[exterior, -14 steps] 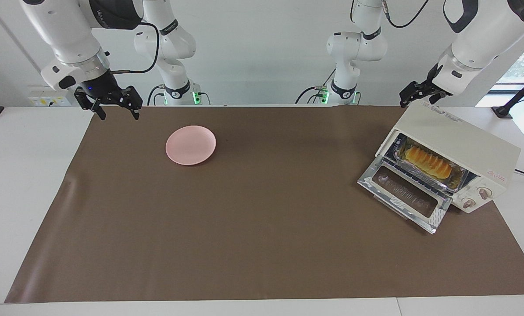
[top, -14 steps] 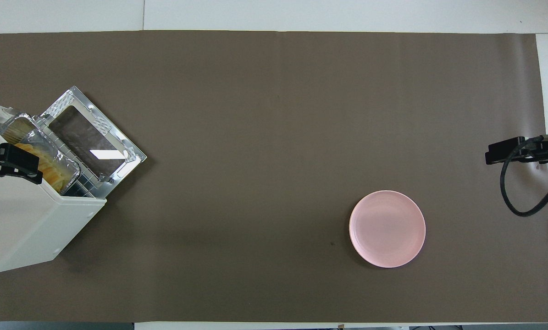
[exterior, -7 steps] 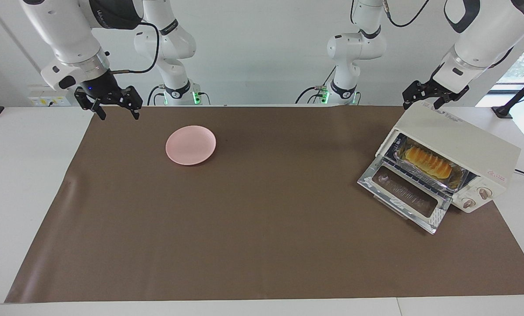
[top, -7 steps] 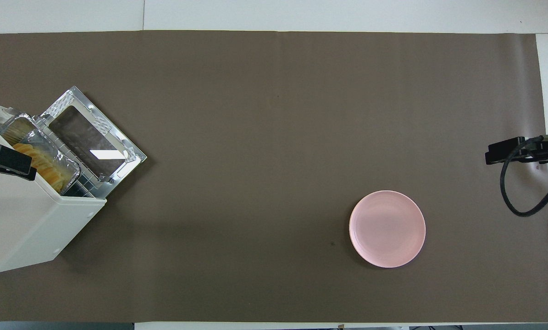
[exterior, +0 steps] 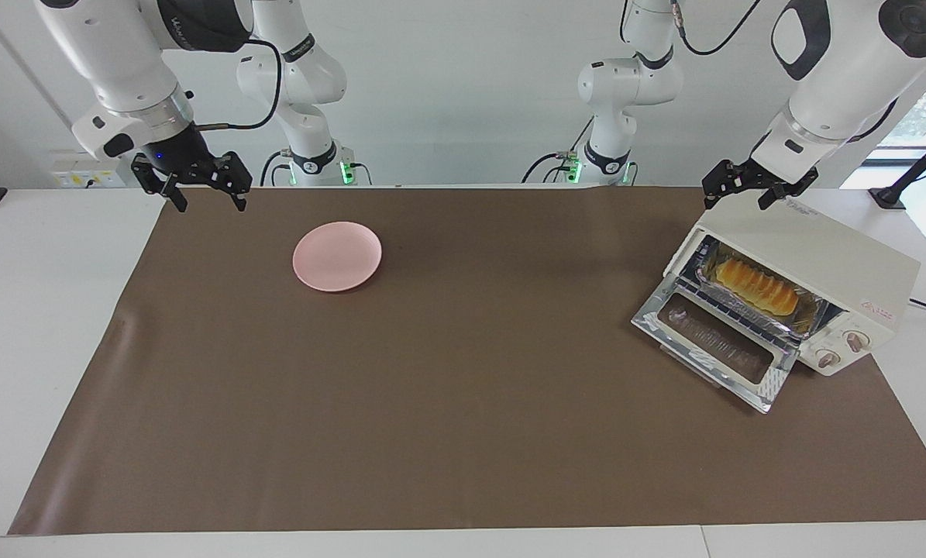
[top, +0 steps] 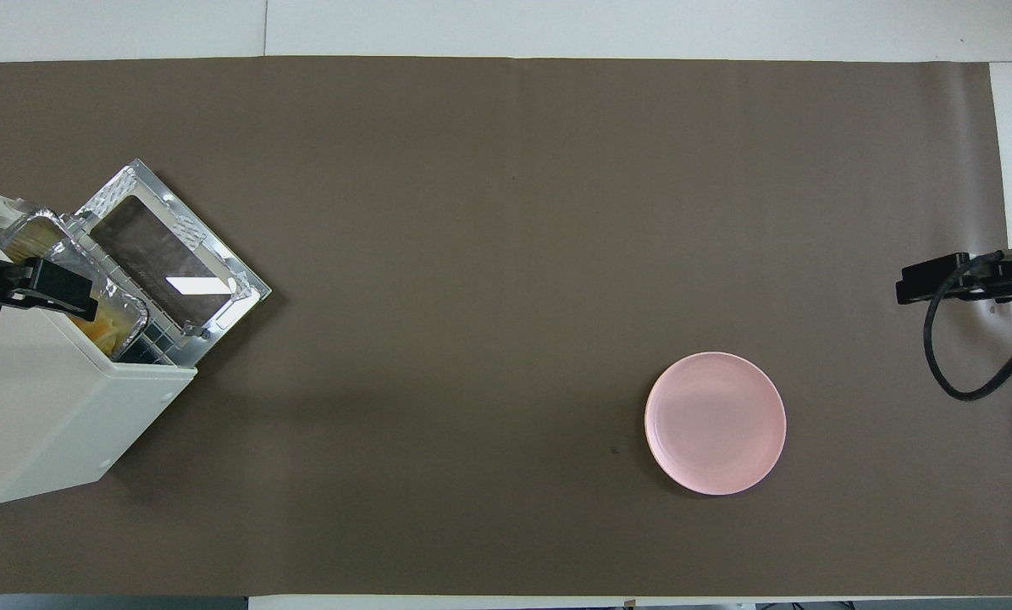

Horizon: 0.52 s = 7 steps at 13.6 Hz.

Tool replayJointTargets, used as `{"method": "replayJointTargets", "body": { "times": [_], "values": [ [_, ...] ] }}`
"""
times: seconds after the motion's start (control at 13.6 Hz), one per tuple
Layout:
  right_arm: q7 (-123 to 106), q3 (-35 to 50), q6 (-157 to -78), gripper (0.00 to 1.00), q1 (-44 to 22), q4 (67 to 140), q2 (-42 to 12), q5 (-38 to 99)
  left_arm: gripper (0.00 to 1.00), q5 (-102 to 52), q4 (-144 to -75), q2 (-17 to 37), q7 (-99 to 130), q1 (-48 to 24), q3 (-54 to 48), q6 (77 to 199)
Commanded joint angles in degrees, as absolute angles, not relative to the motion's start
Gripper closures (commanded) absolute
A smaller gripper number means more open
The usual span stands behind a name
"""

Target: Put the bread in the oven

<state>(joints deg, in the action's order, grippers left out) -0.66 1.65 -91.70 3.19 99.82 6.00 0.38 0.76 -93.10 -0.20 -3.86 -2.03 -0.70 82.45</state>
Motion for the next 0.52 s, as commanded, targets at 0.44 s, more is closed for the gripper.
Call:
{"method": "replayJointTargets", "body": {
  "times": [0.44],
  "values": [
    [-1.41, 1.76, -91.23, 0.0, 3.43, 100.55, 6.86, -0.18, 0.0, 1.41, -94.04, -1.23, -4.57, -2.9, -0.7, 83.5]
  ]
}}
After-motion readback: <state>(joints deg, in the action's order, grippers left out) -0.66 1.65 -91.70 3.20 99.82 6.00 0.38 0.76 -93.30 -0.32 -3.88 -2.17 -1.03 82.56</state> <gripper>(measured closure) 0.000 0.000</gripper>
